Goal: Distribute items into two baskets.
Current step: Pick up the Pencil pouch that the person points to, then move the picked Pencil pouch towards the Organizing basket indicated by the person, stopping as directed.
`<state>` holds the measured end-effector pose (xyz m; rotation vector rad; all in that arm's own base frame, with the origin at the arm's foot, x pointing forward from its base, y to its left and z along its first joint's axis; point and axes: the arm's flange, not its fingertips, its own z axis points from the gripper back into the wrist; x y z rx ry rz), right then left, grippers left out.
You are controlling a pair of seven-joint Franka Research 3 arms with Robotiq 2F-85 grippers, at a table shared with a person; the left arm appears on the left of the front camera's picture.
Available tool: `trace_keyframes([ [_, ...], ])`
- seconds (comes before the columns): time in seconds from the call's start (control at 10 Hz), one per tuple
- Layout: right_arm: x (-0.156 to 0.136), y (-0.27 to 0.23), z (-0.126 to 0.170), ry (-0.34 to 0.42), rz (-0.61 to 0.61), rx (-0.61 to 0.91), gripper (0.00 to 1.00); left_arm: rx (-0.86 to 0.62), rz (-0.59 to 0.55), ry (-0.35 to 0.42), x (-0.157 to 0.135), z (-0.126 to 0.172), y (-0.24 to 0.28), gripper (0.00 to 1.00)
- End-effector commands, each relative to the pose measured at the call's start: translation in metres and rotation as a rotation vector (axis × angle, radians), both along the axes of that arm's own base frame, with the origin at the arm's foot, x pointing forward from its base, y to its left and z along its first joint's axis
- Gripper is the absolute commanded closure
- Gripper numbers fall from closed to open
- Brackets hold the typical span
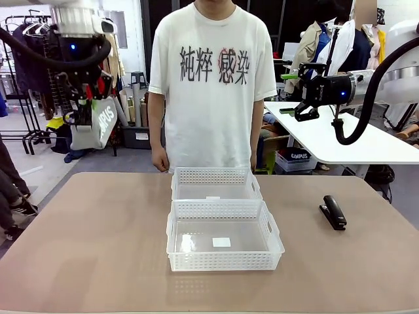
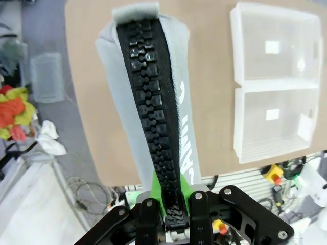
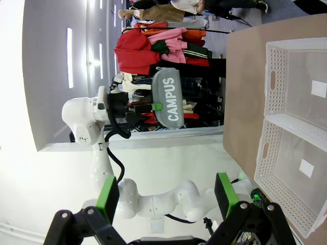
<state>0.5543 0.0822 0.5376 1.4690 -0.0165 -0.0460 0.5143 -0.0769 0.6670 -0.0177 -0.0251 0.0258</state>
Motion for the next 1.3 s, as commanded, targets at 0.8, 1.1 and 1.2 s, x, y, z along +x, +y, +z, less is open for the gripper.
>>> trace_keyframes([
  [0.8,0.000,0.001,0.003,-0.006,-0.008,-0.002,0.00,0.000,0.000,0.000,0.000,0.000,0.000,1.00],
  [1.1,0.000,0.001,0.003,-0.006,-0.008,-0.002,0.00,0.000,0.000,0.000,0.000,0.000,0.000,1.00],
  [1.2,0.000,0.001,0.003,-0.006,-0.008,-0.002,0.00,0.000,0.000,0.000,0.000,0.000,0.000,1.00],
])
